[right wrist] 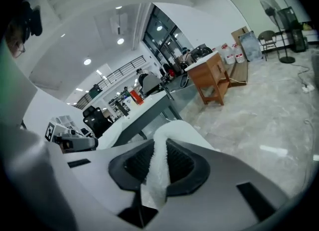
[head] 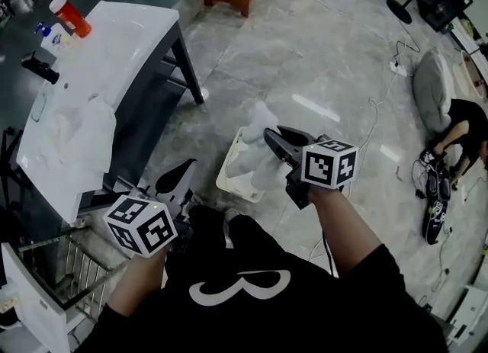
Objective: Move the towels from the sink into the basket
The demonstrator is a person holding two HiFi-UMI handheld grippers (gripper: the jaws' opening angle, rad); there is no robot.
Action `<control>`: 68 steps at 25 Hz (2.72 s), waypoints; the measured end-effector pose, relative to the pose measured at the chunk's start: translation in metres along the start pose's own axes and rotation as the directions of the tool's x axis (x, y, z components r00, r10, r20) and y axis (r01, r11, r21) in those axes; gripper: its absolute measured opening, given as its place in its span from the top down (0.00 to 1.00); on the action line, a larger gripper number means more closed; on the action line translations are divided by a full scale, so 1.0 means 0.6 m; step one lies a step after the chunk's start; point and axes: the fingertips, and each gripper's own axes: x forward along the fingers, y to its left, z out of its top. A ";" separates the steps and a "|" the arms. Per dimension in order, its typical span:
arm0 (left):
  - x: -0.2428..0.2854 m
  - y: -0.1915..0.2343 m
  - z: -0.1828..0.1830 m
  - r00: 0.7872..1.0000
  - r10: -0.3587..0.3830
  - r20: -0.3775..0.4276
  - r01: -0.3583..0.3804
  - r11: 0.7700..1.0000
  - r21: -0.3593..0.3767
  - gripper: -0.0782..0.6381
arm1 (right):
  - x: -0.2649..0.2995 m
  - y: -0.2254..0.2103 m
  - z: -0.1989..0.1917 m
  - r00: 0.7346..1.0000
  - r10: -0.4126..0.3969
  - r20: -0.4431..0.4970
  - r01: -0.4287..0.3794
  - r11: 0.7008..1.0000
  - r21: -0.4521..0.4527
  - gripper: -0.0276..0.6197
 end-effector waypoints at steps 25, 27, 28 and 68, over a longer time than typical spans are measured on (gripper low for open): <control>0.127 0.102 -0.171 0.970 0.035 -0.242 -0.050 0.997 -0.055 0.88 | 0.158 -0.288 -0.326 0.914 -0.205 -0.350 0.264 0.956 0.130 0.85; 0.138 0.102 -0.179 0.965 0.029 -0.260 -0.045 0.997 -0.056 0.88 | 0.161 -0.294 -0.335 0.911 -0.209 -0.354 0.261 0.960 0.105 0.85; 0.143 0.103 -0.181 0.963 0.027 -0.267 -0.043 0.998 -0.053 0.88 | 0.163 -0.297 -0.339 0.911 -0.210 -0.355 0.258 0.962 0.092 0.85; -0.176 0.100 0.061 0.962 0.225 0.157 -0.215 0.974 -0.078 0.88 | 0.156 0.289 -0.006 0.905 0.325 -0.275 -0.418 0.801 -0.429 0.45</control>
